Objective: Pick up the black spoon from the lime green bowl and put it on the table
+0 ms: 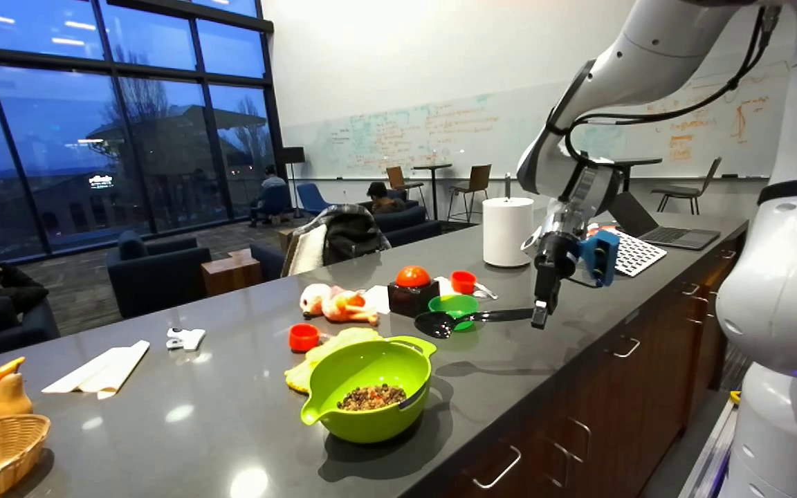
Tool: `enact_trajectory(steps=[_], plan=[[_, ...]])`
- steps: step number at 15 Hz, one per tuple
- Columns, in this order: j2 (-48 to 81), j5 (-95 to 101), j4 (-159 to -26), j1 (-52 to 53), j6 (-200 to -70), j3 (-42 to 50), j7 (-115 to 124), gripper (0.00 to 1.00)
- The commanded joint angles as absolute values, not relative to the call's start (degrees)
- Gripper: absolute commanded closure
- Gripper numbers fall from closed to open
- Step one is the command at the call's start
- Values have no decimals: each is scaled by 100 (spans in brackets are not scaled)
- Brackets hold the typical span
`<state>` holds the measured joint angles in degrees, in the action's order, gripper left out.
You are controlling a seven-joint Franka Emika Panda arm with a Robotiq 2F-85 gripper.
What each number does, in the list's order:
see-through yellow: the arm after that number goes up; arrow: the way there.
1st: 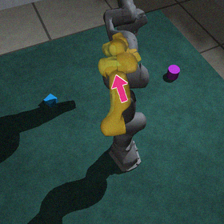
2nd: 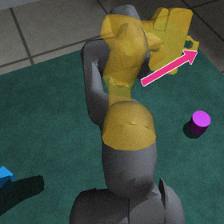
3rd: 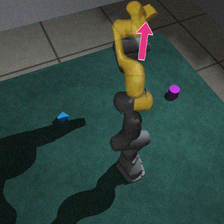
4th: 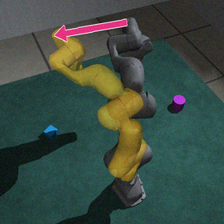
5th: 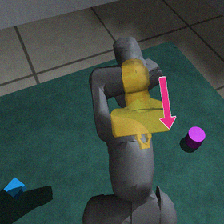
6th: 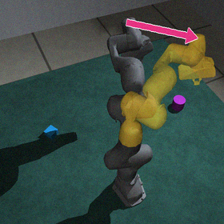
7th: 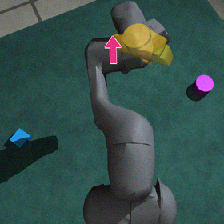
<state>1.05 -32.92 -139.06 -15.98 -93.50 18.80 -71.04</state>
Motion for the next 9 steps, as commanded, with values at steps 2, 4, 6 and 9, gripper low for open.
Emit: enact_trajectory(steps=[2, 4, 6, 9], plan=[[391, -4039, -14222, -1846, -9799, 1911, -7872, 99], [627, -4369, -14265, -1936, -9804, 1910, -8174, 99], [879, -4652, -14246, -2004, -9752, 1891, -8420, 99], [1236, -4892, -14119, -2036, -9698, 1841, -8631, 99]])
